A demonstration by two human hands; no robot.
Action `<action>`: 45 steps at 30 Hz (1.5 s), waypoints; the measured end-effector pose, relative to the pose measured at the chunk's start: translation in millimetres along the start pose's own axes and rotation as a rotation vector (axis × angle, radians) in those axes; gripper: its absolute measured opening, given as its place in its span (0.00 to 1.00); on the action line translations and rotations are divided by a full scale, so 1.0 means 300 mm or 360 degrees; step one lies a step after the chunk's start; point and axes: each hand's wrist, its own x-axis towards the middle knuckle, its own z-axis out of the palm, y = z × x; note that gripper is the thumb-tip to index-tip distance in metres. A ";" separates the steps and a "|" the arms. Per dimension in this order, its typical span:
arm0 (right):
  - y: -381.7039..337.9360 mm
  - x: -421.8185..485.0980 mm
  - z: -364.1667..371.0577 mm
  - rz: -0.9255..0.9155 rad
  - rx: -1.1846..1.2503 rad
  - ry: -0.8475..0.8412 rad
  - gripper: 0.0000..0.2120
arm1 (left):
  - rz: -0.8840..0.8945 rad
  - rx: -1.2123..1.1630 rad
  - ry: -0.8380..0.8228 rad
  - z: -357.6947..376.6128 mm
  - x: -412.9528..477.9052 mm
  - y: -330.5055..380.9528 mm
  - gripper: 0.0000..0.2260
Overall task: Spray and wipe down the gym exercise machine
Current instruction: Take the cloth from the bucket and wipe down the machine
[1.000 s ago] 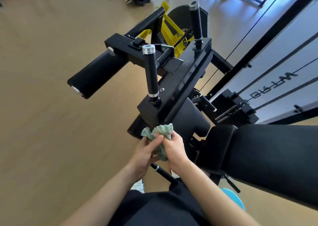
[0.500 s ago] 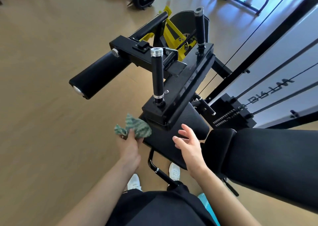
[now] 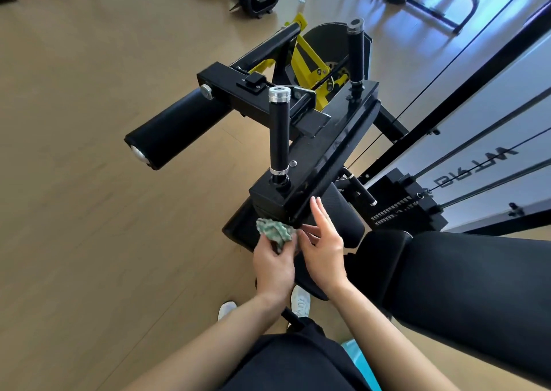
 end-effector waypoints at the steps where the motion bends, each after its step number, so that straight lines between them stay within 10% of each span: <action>1: 0.002 0.003 -0.009 -0.0007 0.0002 0.0012 0.36 | -0.0005 0.0020 -0.0100 0.001 -0.007 0.007 0.04; 11: 0.003 0.001 -0.029 0.0092 0.0040 -0.0120 0.38 | -0.0241 -0.0572 0.0284 -0.084 0.134 0.084 0.06; 30: 0.014 0.006 -0.065 0.0021 -0.0084 -0.0241 0.45 | -0.0779 -0.0499 -0.0224 -0.046 0.048 0.081 0.12; 38: -0.011 -0.105 -0.046 0.0614 0.1101 -0.0239 0.27 | -0.0779 -0.0286 -0.0618 -0.111 0.033 0.102 0.14; 45: -0.038 -0.070 -0.017 0.0519 0.0829 0.0148 0.08 | -0.0638 -0.0063 -0.0292 -0.110 0.022 0.107 0.04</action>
